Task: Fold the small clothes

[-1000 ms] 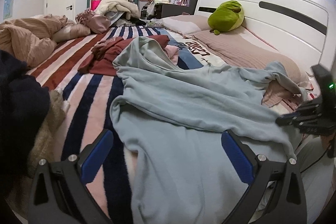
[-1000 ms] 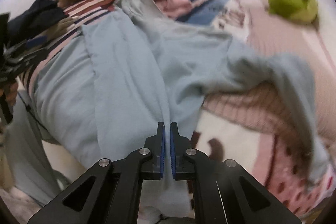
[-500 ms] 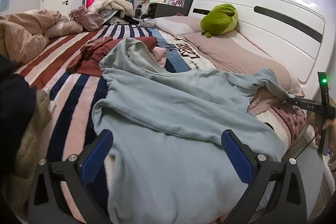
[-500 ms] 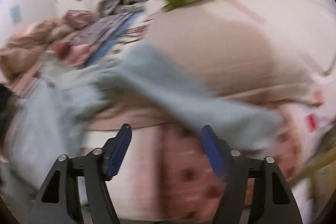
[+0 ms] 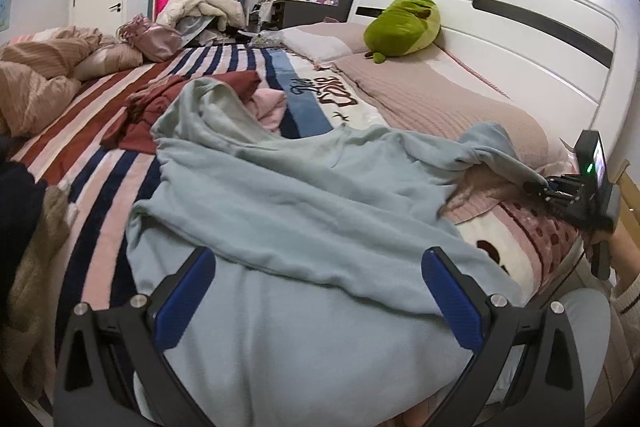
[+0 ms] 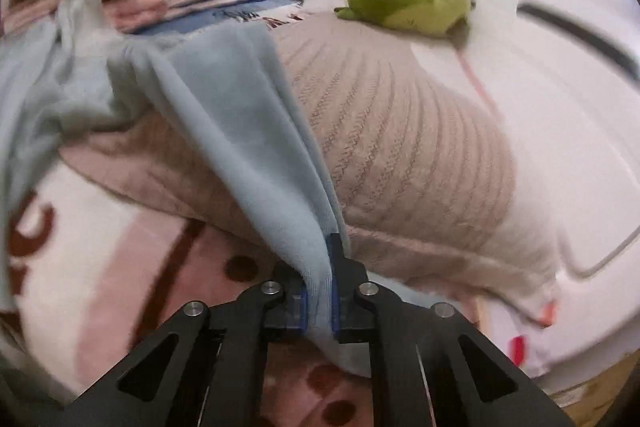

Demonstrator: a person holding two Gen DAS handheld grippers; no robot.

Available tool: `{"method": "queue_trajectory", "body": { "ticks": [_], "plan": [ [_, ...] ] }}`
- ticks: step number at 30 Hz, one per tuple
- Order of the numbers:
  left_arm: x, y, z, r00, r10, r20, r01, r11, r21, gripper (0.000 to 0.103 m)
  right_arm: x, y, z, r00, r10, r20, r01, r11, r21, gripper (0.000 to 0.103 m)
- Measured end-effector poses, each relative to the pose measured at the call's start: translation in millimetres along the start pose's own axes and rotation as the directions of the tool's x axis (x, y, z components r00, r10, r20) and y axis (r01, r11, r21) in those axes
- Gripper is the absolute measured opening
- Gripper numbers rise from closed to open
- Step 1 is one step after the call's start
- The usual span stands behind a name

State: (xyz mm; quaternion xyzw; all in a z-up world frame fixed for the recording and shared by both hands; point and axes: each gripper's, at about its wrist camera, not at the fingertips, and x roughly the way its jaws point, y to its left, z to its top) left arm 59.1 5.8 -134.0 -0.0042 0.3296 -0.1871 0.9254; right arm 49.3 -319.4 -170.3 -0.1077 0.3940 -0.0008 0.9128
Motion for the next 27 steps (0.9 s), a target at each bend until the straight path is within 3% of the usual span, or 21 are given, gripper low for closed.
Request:
{"method": "queue_trajectory", "body": {
  "ticks": [1,2,3,4,5,6,9,11,12,13,14,16,17,21,23,25,27],
  "plan": [
    [-0.5,-2.5,1.0,1.000,-0.001,0.000,0.001,1.000,0.010,0.102,-8.4,-5.0,-0.2,0.993,0.119,-0.001,-0.119,0.990,0.073,0.002],
    [-1.0,-4.5,1.7,1.000,-0.002,0.001,0.002,1.000,0.019,0.102,-13.7,-17.0,-1.0,0.950,0.311,-0.006,-0.304,0.933,0.195,0.002],
    [-1.1,-6.3,1.9,1.000,-0.004,-0.001,0.004,1.000,0.028,0.102,-14.3,-29.2,-4.4,0.867,0.498,0.015,-0.475,0.815,0.331,0.002],
    [-0.8,-8.1,2.2,1.000,-0.009,-0.005,0.009,0.999,0.042,0.102,-15.6,-37.8,-9.0,0.789,0.611,0.056,-0.574,0.703,0.419,0.002],
    [-0.2,-9.0,2.2,1.000,-0.010,-0.006,0.010,0.999,0.050,0.102,-18.9,-43.0,-12.1,0.734,0.673,0.089,-0.630,0.626,0.460,0.002],
    [0.2,-10.3,2.4,1.000,-0.010,-0.008,0.010,0.999,0.052,0.102,-23.3,-45.4,-13.8,0.720,0.687,0.093,-0.641,0.608,0.468,0.002],
    [3.0,-11.5,2.7,1.000,-0.028,-0.012,0.028,0.999,0.042,0.102,-18.7,-62.5,-20.7,0.791,0.611,0.033,-0.538,0.669,0.513,0.004],
    [4.1,-13.0,1.8,0.999,-0.045,-0.014,0.045,0.998,0.037,0.102,-5.5,-81.4,-31.0,0.862,0.505,-0.042,-0.395,0.722,0.567,0.010],
    [4.4,-14.5,1.3,0.999,-0.050,-0.015,0.050,0.998,0.038,0.102,-0.7,-89.5,-33.3,0.920,0.380,-0.098,-0.272,0.796,0.540,0.015],
    [4.6,-16.1,0.8,0.999,-0.051,-0.015,0.052,0.998,0.040,0.102,-1.1,-90.3,-32.9,0.953,0.276,-0.128,-0.181,0.852,0.492,0.030],
    [4.5,-17.9,0.1,0.999,-0.051,-0.016,0.052,0.998,0.042,0.102,-6.2,-87.9,-32.7,0.976,0.165,-0.141,-0.090,0.899,0.428,0.038],
    [5.2,-19.8,-0.9,0.999,-0.050,-0.022,0.051,0.998,0.047,0.102,-22.5,-72.5,-29.6,0.995,0.017,-0.099,0.014,0.953,0.304,0.038],
    [5.6,-20.0,-1.5,0.999,-0.046,-0.025,0.047,0.998,0.049,0.102,-31.6,-62.7,-28.6,0.998,-0.003,-0.070,0.022,0.964,0.265,0.038],
    [8.6,-19.8,-0.7,0.999,-0.044,-0.031,0.045,0.998,0.041,0.102,-62.8,-23.7,-25.5,0.995,0.086,0.052,-0.091,0.991,0.094,0.043],
    [8.6,-21.6,1.6,0.998,-0.057,-0.027,0.058,0.998,0.039,0.102,-61.2,-1.3,-22.9,0.996,0.083,0.033,-0.084,0.996,0.005,0.073],
    [6.8,-24.9,1.9,0.998,-0.065,-0.019,0.066,0.997,0.046,0.102,-43.2,13.9,-18.4,1.000,0.020,-0.009,-0.021,0.997,-0.074,0.078],
    [4.8,-26.1,1.7,0.997,-0.075,-0.016,0.076,0.996,0.050,0.102,-22.6,19.8,-16.1,0.997,-0.054,-0.049,0.048,0.992,-0.116,0.075]
  ]
}}
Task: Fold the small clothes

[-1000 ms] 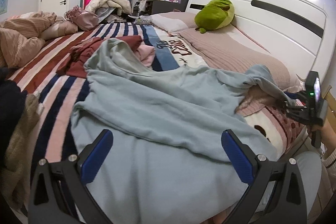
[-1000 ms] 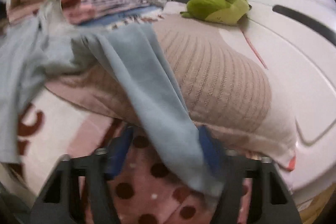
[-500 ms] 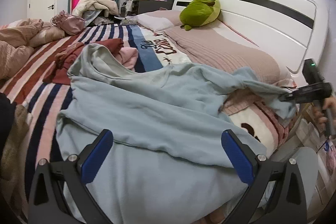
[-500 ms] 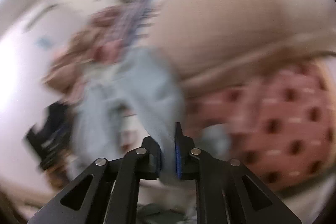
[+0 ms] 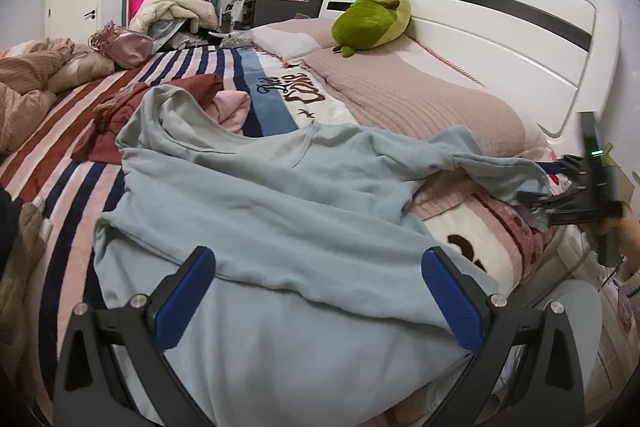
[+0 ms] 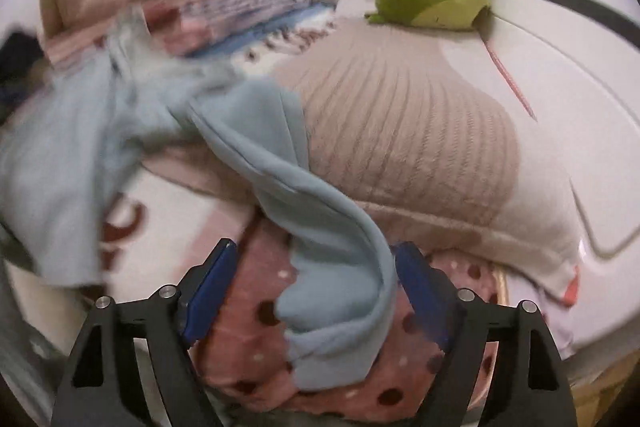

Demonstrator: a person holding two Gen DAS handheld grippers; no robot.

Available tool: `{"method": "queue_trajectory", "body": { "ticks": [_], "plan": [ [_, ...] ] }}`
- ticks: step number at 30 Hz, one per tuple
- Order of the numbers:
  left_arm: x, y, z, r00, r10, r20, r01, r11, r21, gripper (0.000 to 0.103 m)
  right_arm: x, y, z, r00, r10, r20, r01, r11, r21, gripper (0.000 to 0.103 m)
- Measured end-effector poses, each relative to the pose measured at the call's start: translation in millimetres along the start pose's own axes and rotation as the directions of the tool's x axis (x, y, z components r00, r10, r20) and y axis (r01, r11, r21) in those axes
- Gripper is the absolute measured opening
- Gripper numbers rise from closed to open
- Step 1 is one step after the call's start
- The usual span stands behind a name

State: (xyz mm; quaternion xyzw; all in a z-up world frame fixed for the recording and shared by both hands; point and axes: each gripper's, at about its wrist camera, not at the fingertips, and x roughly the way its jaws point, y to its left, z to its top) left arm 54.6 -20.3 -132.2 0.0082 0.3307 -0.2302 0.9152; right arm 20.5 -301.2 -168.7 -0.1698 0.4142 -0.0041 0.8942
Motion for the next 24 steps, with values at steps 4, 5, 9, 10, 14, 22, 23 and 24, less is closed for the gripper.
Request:
{"method": "queue_trajectory", "body": {
  "ticks": [4,5,9,10,14,22,23,24],
  "plan": [
    [-5.3,6.1,-2.8,1.000,0.004,0.012,-0.004,1.000,-0.008,0.102,11.4,-4.0,13.3,0.986,0.140,-0.088,-0.136,0.990,0.047,0.003],
    [-7.0,8.7,-3.5,1.000,0.003,0.018,-0.003,1.000,-0.013,0.102,5.6,-7.8,16.8,0.950,0.298,-0.097,-0.284,0.949,0.135,0.002],
    [-15.9,25.2,-6.3,0.999,-0.023,0.048,0.025,0.999,-0.042,0.102,-25.6,-9.4,30.7,0.728,0.683,0.064,-0.643,0.646,0.411,0.002],
    [-18.3,29.0,-6.6,0.998,-0.024,0.055,0.027,0.999,-0.046,0.102,-37.0,-2.6,36.8,0.685,0.719,0.119,-0.691,0.588,0.420,0.002],
    [-33.5,52.4,-8.0,0.997,-0.014,0.081,0.019,0.998,-0.066,0.102,-65.0,45.1,74.6,0.599,0.764,0.241,-0.787,0.506,0.352,0.002],
    [-65.4,93.7,-22.8,0.997,0.033,0.076,-0.025,0.994,-0.102,0.102,5.8,187.4,113.1,0.456,0.886,0.085,-0.844,0.400,0.358,0.017],
    [-66.8,97.9,-25.9,0.997,0.039,0.071,-0.031,0.993,-0.114,0.102,16.3,198.2,110.3,0.467,0.884,0.039,-0.827,0.420,0.372,0.028],
    [-66.1,99.8,-27.7,0.997,0.035,0.066,-0.027,0.992,-0.121,0.102,22.5,202.5,108.1,0.476,0.879,0.014,-0.818,0.437,0.375,0.030]
  ]
}}
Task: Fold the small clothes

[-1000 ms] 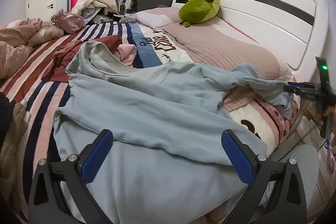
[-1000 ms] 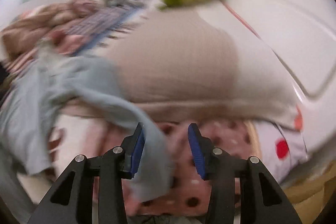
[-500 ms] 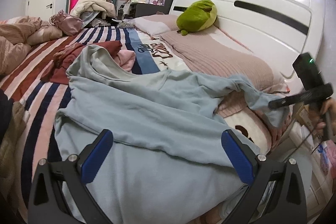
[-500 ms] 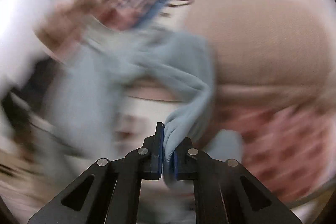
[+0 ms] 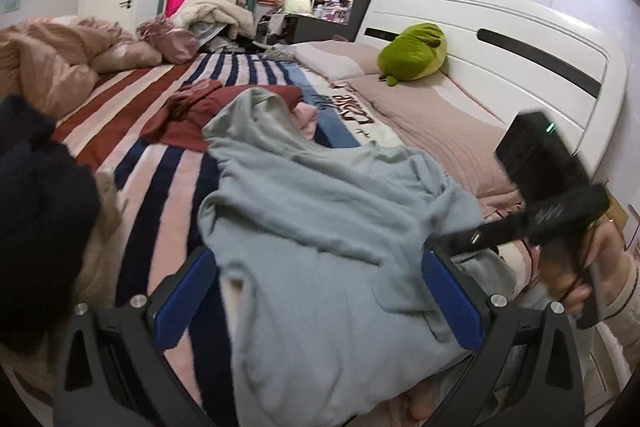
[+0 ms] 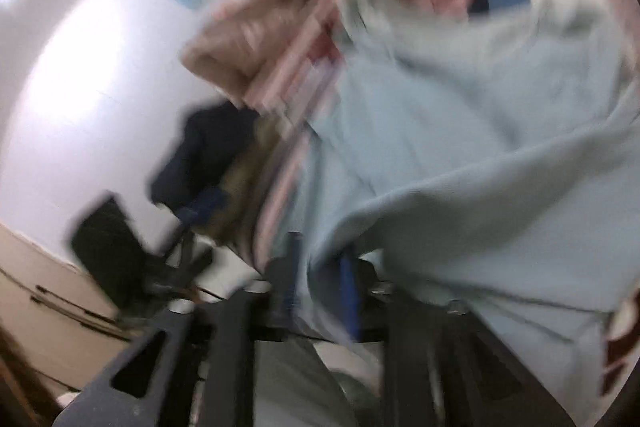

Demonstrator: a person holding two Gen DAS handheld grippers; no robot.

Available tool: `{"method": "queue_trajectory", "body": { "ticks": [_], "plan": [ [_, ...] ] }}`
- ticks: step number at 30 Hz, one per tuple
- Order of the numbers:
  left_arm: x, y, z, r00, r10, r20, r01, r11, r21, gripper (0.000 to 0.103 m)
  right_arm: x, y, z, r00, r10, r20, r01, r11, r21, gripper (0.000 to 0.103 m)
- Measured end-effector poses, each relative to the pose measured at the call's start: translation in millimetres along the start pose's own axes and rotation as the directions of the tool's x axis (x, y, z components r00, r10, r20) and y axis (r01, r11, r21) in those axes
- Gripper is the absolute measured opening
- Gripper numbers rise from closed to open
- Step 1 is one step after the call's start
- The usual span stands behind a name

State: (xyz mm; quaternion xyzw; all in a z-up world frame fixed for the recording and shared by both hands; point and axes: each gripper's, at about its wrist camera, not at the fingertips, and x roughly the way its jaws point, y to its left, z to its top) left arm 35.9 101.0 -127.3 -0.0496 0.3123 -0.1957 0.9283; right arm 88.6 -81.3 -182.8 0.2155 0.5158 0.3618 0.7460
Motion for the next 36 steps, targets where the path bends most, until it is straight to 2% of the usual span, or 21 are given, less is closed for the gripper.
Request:
{"method": "queue_trajectory", "body": {
  "ticks": [3,5,6,8,11,13,14,15,17,18,19,20,21,23,26,28,30,33,34,36],
  "plan": [
    [10.3,-4.5,-6.0,0.997,-0.076,-0.027,0.075,0.997,-0.019,0.102,-23.7,-6.1,-1.4,0.999,-0.010,0.036,0.011,1.000,-0.021,0.033],
    [25.3,-15.0,-7.6,0.988,-0.149,-0.050,0.147,0.989,-0.026,0.102,-65.9,-12.2,-6.6,0.993,-0.027,0.118,0.032,0.999,-0.040,0.052],
    [31.3,-19.8,-8.2,0.984,-0.170,-0.062,0.168,0.985,-0.030,0.102,-91.0,-18.6,-9.0,0.982,-0.067,0.176,0.075,0.996,-0.041,0.053],
    [50.5,-35.2,-11.0,0.972,-0.210,-0.102,0.207,0.978,-0.040,0.102,-124.6,-34.7,-10.4,0.958,-0.155,0.241,0.165,0.986,-0.019,0.054],
    [81.4,-59.9,-18.9,0.953,-0.244,-0.178,0.241,0.970,-0.039,0.100,-153.7,-65.9,-20.6,0.921,-0.254,0.297,0.253,0.966,0.043,0.054],
    [95.1,-71.8,-25.6,0.949,-0.220,-0.225,0.220,0.975,-0.027,0.088,-156.7,-85.5,-25.3,0.916,-0.265,0.301,0.254,0.964,0.076,0.054],
    [101.0,-77.2,-28.5,0.948,-0.195,-0.250,0.199,0.980,-0.012,0.065,-157.3,-92.2,-28.8,0.917,-0.262,0.302,0.247,0.965,0.089,0.054],
    [102.5,-79.2,-29.4,0.948,-0.180,-0.261,0.186,0.983,-0.002,0.035,-158.7,-98.2,-32.3,0.919,-0.257,0.300,0.237,0.966,0.100,0.054],
    [97.8,-76.7,-26.3,0.945,-0.193,-0.265,0.197,0.980,-0.013,0.008,-157.2,-105.7,-33.5,0.922,-0.252,0.293,0.230,0.967,0.108,0.054],
    [85.0,-71.8,-19.8,0.945,-0.230,-0.234,0.232,0.973,-0.021,0.008,-154.3,-106.8,-31.6,0.924,-0.253,0.287,0.233,0.967,0.102,0.054],
    [72.5,-67.0,-14.4,0.949,-0.232,-0.213,0.237,0.971,-0.001,0.008,-150.4,-105.5,-27.1,0.924,-0.259,0.282,0.244,0.966,0.087,0.054],
    [62.4,-63.8,-10.1,0.956,-0.213,-0.202,0.223,0.975,0.026,0.007,-146.7,-100.6,-24.2,0.923,-0.268,0.277,0.259,0.963,0.070,0.054],
    [47.0,-59.7,-4.2,0.970,-0.154,-0.187,0.172,0.981,0.084,0.007,-143.6,-97.6,-21.2,0.919,-0.286,0.270,0.286,0.957,0.041,0.054],
    [30.8,-49.2,-0.4,0.979,-0.087,-0.185,0.111,0.986,0.125,0.007,-138.7,-93.3,-19.4,0.909,-0.323,0.262,0.335,0.942,-0.002,0.053],
    [25.3,-30.8,-6.3,0.973,-0.049,-0.227,0.082,0.987,0.136,0.008,-122.7,-92.5,-14.6,0.898,-0.371,0.236,0.393,0.918,-0.053,0.053],
    [32.3,-25.0,-19.7,0.952,-0.018,-0.306,0.076,0.981,0.179,0.021,-112.1,-93.7,-11.7,0.895,-0.389,0.218,0.411,0.909,-0.068,0.051],
    [36.9,-18.2,-28.0,0.936,-0.038,-0.349,0.096,0.984,0.150,0.057,-105.8,-94.2,-8.5,0.894,-0.393,0.215,0.416,0.906,-0.072,0.051],
    [36.1,-9.8,-22.7,0.946,-0.072,-0.315,0.104,0.991,0.086,0.072,-100.9,-90.8,-1.3,0.893,-0.389,0.225,0.416,0.905,-0.085,0.051],
    [37.2,-9.3,-19.9,0.953,-0.063,-0.298,0.092,0.992,0.083,0.074,-99.9,-88.9,0.9,0.886,-0.402,0.230,0.432,0.897,-0.096,0.051],
    [42.8,-11.5,-18.6,0.954,-0.053,-0.294,0.082,0.993,0.088,0.075,-91.6,-82.6,8.4,0.855,-0.459,0.240,0.498,0.856,-0.140,0.051]
  ]
}}
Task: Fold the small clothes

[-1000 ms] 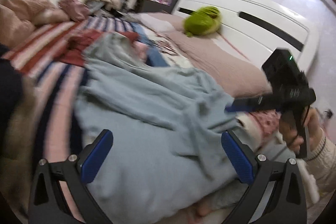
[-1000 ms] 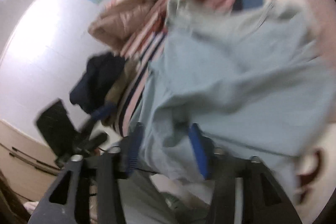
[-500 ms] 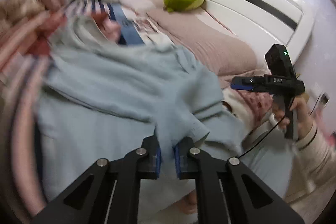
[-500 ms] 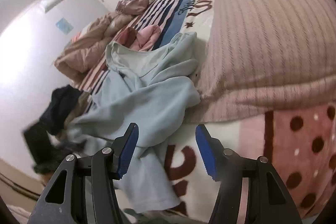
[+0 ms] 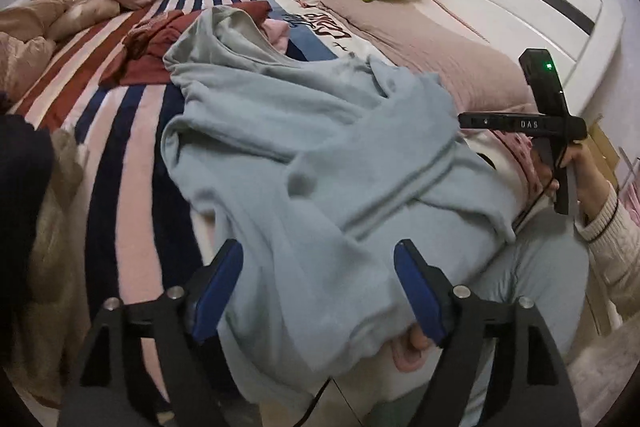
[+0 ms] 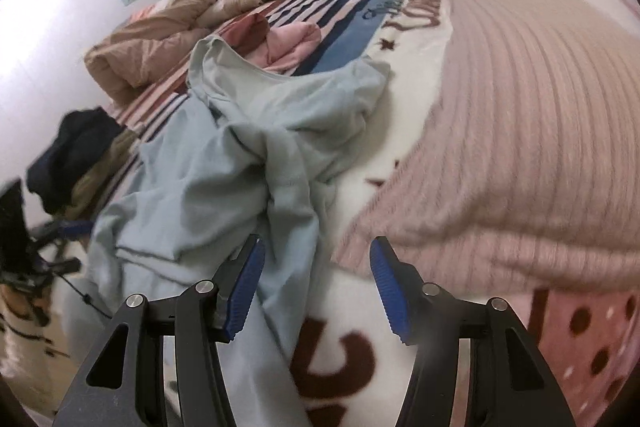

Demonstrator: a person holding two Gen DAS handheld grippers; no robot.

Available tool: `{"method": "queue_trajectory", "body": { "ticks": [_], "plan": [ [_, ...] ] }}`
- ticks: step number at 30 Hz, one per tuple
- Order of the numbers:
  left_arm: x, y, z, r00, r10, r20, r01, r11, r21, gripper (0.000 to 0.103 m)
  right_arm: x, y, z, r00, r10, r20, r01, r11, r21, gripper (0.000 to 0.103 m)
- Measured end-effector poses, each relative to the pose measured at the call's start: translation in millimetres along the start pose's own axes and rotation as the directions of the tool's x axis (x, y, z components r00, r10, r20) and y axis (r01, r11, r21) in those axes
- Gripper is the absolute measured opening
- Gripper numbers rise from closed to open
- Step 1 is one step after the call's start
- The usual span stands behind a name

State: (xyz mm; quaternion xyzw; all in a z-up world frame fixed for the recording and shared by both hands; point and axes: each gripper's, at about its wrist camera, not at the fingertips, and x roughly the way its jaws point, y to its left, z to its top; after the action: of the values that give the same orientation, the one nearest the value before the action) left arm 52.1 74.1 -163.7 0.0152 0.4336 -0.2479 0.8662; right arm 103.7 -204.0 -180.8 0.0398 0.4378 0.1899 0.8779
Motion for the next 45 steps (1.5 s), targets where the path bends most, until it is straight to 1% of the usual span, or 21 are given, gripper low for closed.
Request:
{"method": "queue_trajectory", "body": {
  "ticks": [2,5,7,9,11,13,16,19,21,22,24,27,29,33,35,36,38,40,41,43,45],
  "plan": [
    [18.4,-4.2,5.0,1.000,0.004,-0.021,-0.004,1.000,0.007,0.075,11.8,4.7,6.1,0.999,-0.043,-0.025,0.042,0.998,-0.039,0.051],
    [37.9,-6.0,9.0,0.998,0.045,-0.034,-0.045,0.999,0.001,0.073,31.6,14.9,14.4,0.999,-0.012,-0.049,0.008,0.997,-0.079,0.050],
    [42.5,-3.8,11.4,0.997,0.074,-0.023,-0.075,0.997,-0.010,0.054,36.3,18.2,20.1,0.999,-0.039,-0.020,0.037,0.996,-0.081,0.050],
    [42.0,-1.2,12.9,0.998,0.060,-0.020,-0.061,0.998,-0.025,0.019,39.9,17.1,27.7,0.998,-0.068,0.014,0.069,0.995,-0.071,0.050],
    [35.4,2.7,12.7,0.998,0.069,0.003,-0.068,0.997,-0.040,0.006,40.9,14.6,32.9,0.981,-0.190,0.049,0.193,0.978,-0.079,0.032],
    [22.5,8.7,11.3,0.991,0.130,0.041,-0.128,0.990,-0.053,0.005,35.2,6.7,35.0,0.950,-0.301,0.086,0.307,0.950,-0.060,0.028],
    [5.0,17.8,7.0,0.985,0.151,0.081,-0.145,0.986,-0.081,0.005,20.4,-2.6,31.8,0.923,-0.361,0.130,0.367,0.930,-0.025,0.028],
    [9.1,13.0,1.7,0.980,0.191,0.056,-0.190,0.981,-0.029,0.006,12.8,6.1,26.1,0.910,-0.385,0.155,0.398,0.915,-0.069,0.032],
    [14.9,4.5,-4.9,0.979,0.202,0.025,-0.203,0.978,0.043,0.007,19.9,9.6,22.1,0.898,-0.423,0.123,0.437,0.891,-0.126,0.038],
    [12.7,-0.8,-10.1,0.987,0.159,0.024,-0.161,0.984,0.079,0.007,22.6,7.6,21.1,0.903,-0.417,0.105,0.429,0.894,-0.131,0.038],
    [2.5,-10.4,-19.4,1.000,-0.008,0.017,0.006,0.993,0.114,0.007,21.3,2.5,19.5,0.916,-0.391,0.086,0.399,0.909,-0.120,0.038],
    [-8.7,-17.5,-26.6,0.988,-0.157,-0.008,0.157,0.979,0.130,0.008,12.3,-0.3,19.2,0.939,-0.337,0.066,0.342,0.933,-0.109,0.038],
    [-13.2,-24.0,-32.1,0.967,-0.253,-0.033,0.255,0.958,0.133,0.010,5.7,0.9,16.8,0.953,-0.302,0.032,0.303,0.947,-0.108,0.040],
    [-14.6,-34.8,-35.2,0.949,-0.308,-0.064,0.314,0.939,0.137,0.039,-22.7,10.4,15.9,0.969,-0.244,0.035,0.247,0.964,-0.103,0.040],
    [-22.4,-30.7,-26.9,0.927,-0.373,-0.022,0.373,0.920,0.118,0.047,-35.1,18.5,18.3,0.980,-0.184,0.075,0.190,0.979,-0.074,0.040],
    [-26.6,-25.4,-21.2,0.923,-0.384,0.013,0.381,0.919,0.102,0.054,-38.3,24.0,20.5,0.986,-0.140,0.088,0.145,0.987,-0.065,0.040],
    [-29.0,-18.5,-9.8,0.941,-0.330,0.071,0.324,0.943,0.077,0.061,-33.7,38.3,25.8,0.996,-0.055,0.071,0.060,0.996,-0.071,0.040],
    [-17.0,-18.5,-0.1,0.970,-0.235,0.065,0.230,0.970,0.072,0.061,-18.7,53.7,26.8,0.999,0.023,0.022,-0.021,0.997,-0.076,0.040],
    [-6.4,-18.5,3.9,0.976,-0.215,0.046,0.212,0.975,0.070,0.061,-9.5,56.7,25.7,0.997,0.076,-0.017,-0.077,0.996,-0.055,0.040],
    [13.3,-21.1,6.5,0.979,-0.204,0.010,0.203,0.978,0.050,0.059,11.6,57.6,16.1,0.979,0.177,-0.096,-0.176,0.984,0.026,0.040],
    [31.8,-26.3,6.7,0.976,-0.218,-0.014,0.219,0.975,0.040,0.048,24.9,57.2,5.2,0.972,0.205,-0.113,-0.197,0.977,0.077,0.040]
  ]
}}
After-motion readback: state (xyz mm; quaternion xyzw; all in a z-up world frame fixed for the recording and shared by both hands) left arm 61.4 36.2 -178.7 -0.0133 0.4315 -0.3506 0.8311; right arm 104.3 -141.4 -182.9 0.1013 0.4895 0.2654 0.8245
